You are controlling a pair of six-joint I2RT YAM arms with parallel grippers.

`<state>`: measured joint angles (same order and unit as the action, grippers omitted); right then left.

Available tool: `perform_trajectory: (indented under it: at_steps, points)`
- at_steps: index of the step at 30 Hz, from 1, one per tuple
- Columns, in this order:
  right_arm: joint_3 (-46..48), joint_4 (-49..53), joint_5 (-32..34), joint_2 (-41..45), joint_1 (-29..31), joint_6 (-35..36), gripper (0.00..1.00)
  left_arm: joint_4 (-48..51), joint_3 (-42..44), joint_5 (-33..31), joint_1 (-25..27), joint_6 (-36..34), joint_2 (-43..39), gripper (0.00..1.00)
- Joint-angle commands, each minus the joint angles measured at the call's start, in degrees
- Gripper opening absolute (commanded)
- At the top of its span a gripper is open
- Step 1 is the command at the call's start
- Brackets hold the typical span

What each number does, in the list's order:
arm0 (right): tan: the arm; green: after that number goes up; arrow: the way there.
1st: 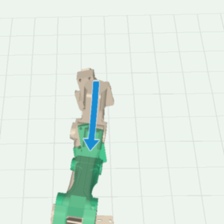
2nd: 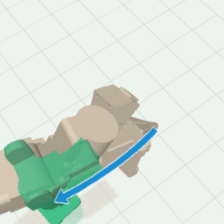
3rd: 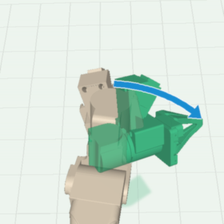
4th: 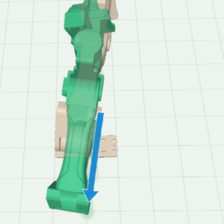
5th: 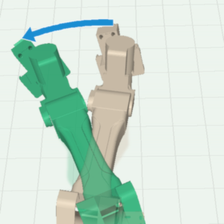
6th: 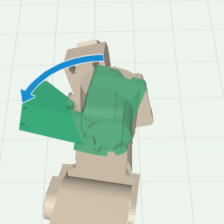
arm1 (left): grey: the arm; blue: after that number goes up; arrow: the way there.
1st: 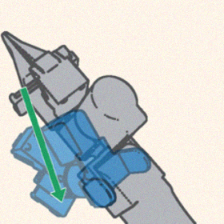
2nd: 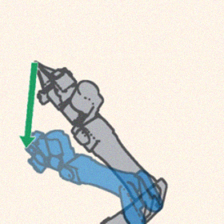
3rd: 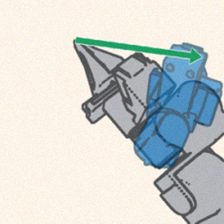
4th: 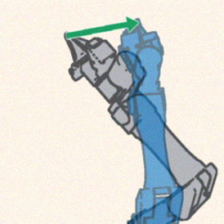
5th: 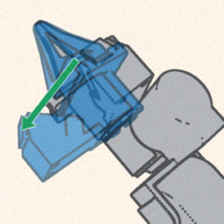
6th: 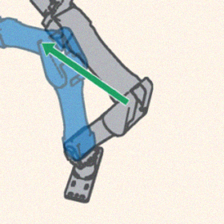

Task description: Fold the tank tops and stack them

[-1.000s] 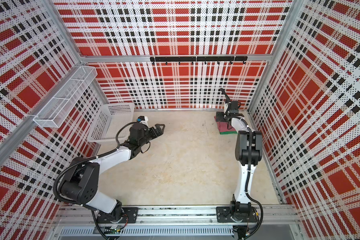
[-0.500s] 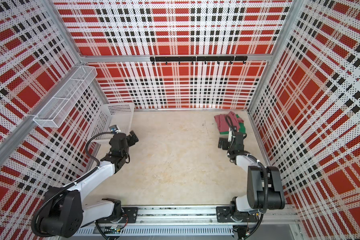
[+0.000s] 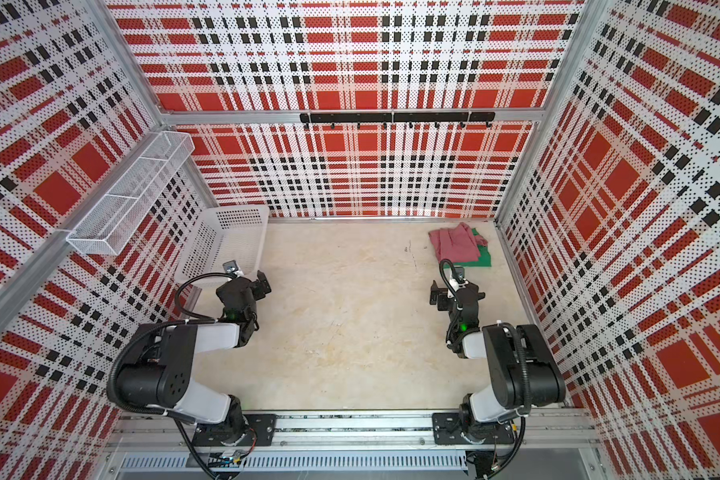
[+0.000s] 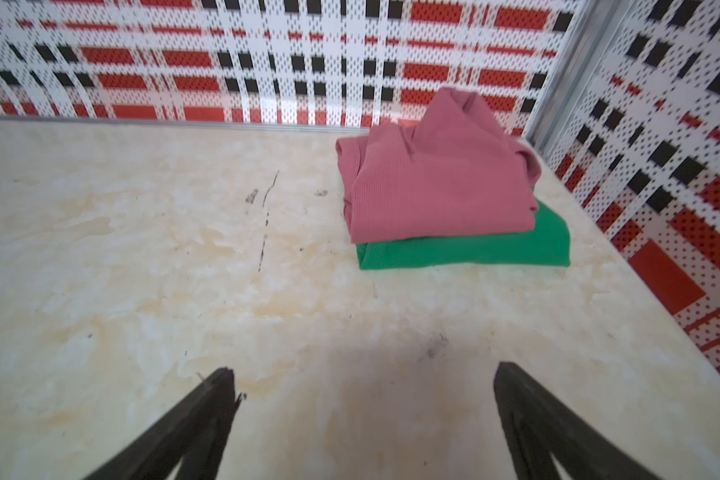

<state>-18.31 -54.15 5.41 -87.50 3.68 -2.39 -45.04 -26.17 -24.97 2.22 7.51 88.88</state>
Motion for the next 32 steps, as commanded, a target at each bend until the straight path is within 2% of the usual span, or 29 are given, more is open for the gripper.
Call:
perform_trajectory:
  at_steps: [1, 3, 4, 6, 9, 10, 14, 21, 25, 32]
  points:
    - [2.45, -14.88, 0.24, -2.96, -0.51, 1.12, 1.0, -9.4, 0.52, 1.59, -0.59, -3.54, 1.04, 0.98]
    - [1.93, -10.68, 0.07, -1.63, -0.52, 0.84, 1.0, -13.39, 3.04, 1.15, 0.18, -4.5, -0.01, 0.98]
    - [2.55, -14.67, -0.01, -2.97, -0.52, 1.22, 1.0, -16.13, 4.95, 0.9, 0.57, -4.92, -0.56, 0.98]
    - [2.07, -11.06, 0.28, -1.52, -0.5, 0.77, 1.0, -22.74, 9.08, 0.86, 0.43, -4.61, -1.56, 0.98]
    - [3.22, -14.71, 1.16, -2.36, -0.39, 1.1, 1.0, -36.97, 15.03, 2.09, -1.06, -3.69, 1.52, 0.98]
    - [3.48, -14.42, 0.71, -1.89, -0.29, 1.03, 1.0, -38.04, 15.08, 0.88, -0.24, -4.42, 1.85, 0.98]
    - [1.96, -12.01, 1.09, -2.12, -0.43, 0.65, 1.0, -37.2, 15.01, 1.06, -0.46, -4.14, 1.53, 0.98]
    - [2.53, -13.97, 1.36, -2.7, -0.38, 1.01, 1.0, -36.97, 15.01, 1.06, -0.37, -4.08, 1.39, 0.98]
    - [0.83, -10.59, 0.22, -2.64, -1.19, 0.05, 1.0, -36.97, 15.01, 1.07, -0.37, -4.08, 1.38, 0.98]
    - [1.81, -12.26, 0.95, -2.53, -1.31, 0.01, 1.0, -37.05, 15.08, 1.07, -0.32, -4.08, 1.37, 0.98]
